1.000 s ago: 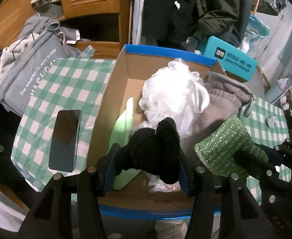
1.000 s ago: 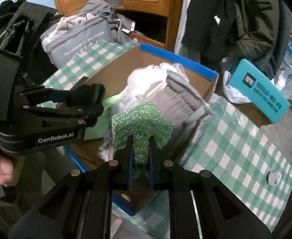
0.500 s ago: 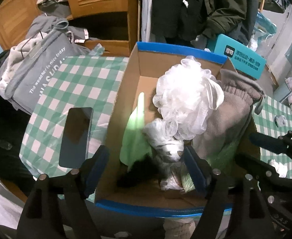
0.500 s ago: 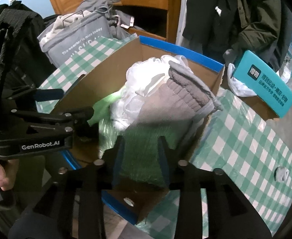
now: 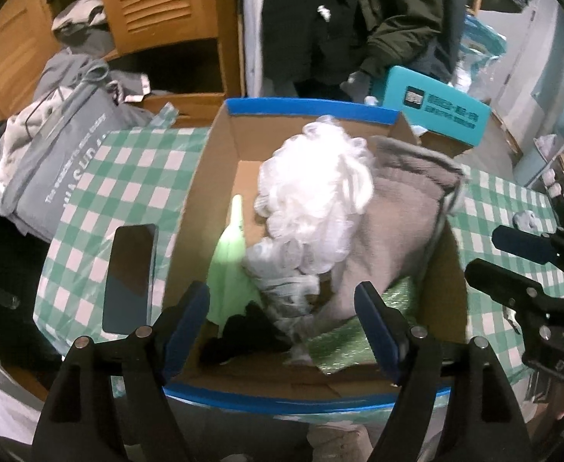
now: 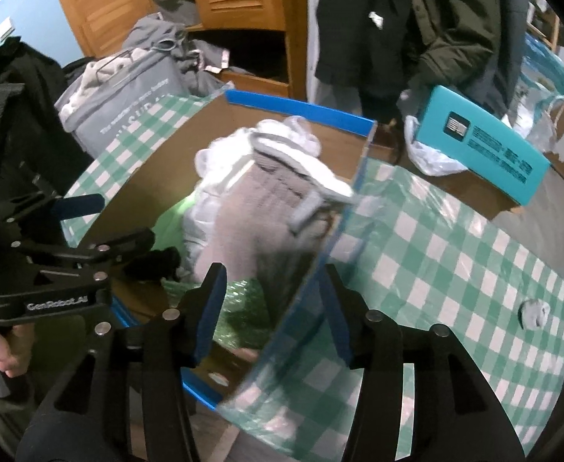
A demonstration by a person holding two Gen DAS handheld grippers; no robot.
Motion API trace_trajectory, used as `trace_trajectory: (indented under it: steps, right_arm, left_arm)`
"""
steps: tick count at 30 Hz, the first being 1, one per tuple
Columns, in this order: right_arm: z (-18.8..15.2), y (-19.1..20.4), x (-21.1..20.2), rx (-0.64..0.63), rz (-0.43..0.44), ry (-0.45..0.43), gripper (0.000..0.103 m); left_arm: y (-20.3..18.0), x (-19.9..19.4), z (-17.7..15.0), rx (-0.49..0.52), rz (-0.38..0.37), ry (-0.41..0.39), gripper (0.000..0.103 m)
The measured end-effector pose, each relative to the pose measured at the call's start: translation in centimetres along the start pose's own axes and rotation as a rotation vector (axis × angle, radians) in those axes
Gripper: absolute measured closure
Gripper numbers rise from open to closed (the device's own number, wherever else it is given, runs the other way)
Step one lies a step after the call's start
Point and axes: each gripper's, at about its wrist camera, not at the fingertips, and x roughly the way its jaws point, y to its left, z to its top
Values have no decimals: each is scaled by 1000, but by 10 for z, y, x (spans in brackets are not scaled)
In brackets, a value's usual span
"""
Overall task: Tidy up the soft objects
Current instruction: 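Withdraw both grippers from the box toward the grey sock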
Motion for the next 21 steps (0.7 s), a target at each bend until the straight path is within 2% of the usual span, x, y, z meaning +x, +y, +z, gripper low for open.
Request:
trace_trajectory:
  steps: [21]
  right_arm:
    - [-26, -80, -32, 153, -65, -35, 40]
  left_arm:
    - [-79, -11, 3, 162, -34, -20, 23]
